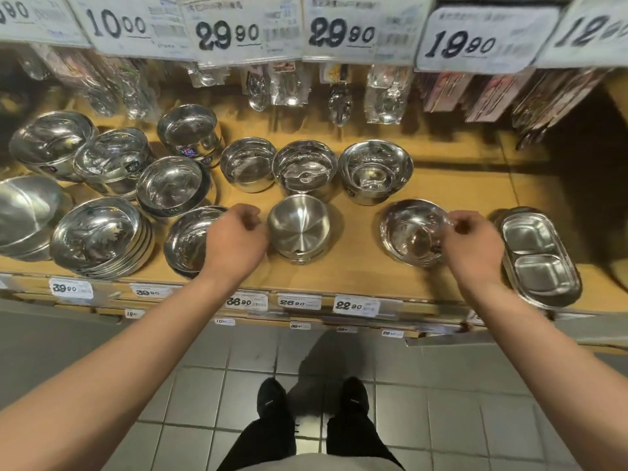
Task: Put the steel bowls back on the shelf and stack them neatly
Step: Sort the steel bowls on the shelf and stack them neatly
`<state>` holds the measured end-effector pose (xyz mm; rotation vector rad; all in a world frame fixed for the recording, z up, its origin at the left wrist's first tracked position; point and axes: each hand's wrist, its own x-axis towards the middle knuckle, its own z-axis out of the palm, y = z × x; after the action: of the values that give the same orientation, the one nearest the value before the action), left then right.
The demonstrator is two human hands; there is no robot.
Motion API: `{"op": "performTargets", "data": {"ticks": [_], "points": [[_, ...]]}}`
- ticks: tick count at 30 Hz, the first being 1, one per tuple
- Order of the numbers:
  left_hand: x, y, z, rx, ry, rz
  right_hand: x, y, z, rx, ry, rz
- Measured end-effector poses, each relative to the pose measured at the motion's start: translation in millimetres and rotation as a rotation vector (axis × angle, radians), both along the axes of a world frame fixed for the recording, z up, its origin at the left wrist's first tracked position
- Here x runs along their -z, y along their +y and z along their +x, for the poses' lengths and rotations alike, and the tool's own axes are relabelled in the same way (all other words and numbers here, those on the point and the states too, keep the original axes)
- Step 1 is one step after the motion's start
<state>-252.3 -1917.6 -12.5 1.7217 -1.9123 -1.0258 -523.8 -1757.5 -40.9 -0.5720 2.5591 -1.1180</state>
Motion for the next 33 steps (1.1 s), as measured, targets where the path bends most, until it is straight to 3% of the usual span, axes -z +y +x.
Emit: {"op": "performTargets", "data": {"ticks": [2, 6, 10, 14, 17, 20, 22, 24, 30, 33], "points": [[-3.4, 11.6, -11.2, -0.049, 0.025, -0.053, 3.4, 7.4, -29.8, 0.023, -0.017, 0.104], [-1.8, 37.1, -38.7, -0.048, 0.038, -0.090, 18.7, 12.1, -53.2, -0.159, -0.204, 0.282], [4.6, 55.5, -58.8, -0.017, -0.034, -0.075, 25.8, 13.3, -55.4, -0.177, -0.558, 0.135], [6.5, 70.7, -74.5, 0.085, -0.040, -0.008, 11.0, 24.3, -54.6, -0.122, -0.765, 0.018], [7.3, 84.6, -91.7, 0.133, 0.031, 0.187, -3.7, 39.2, -49.9, -0.066, -0.838, -0.037], [2.8, 103.4, -114.1, 0.069, 0.318, 0.599, -16.4, 51.0, -41.8, -0.012, -0.940, -0.107], [-2.3, 110.9, -126.1, 0.003, 0.448, 0.741, -27.1, 53.6, -31.5, -0.030, -0.976, -0.155], [-9.0, 113.0, -131.2, -0.061, 0.527, 0.758, -39.6, 51.9, -19.8, -0.071, -0.977, -0.199], [-43.2, 94.4, -87.7, -0.120, 0.608, 0.568, -79.1, 23.2, 8.5, -0.351, -0.829, -0.151], [-64.0, 82.5, -38.9, -0.101, 0.561, 0.454, -94.2, -4.1, 29.6, -0.526, -0.787, -0.118]]}}
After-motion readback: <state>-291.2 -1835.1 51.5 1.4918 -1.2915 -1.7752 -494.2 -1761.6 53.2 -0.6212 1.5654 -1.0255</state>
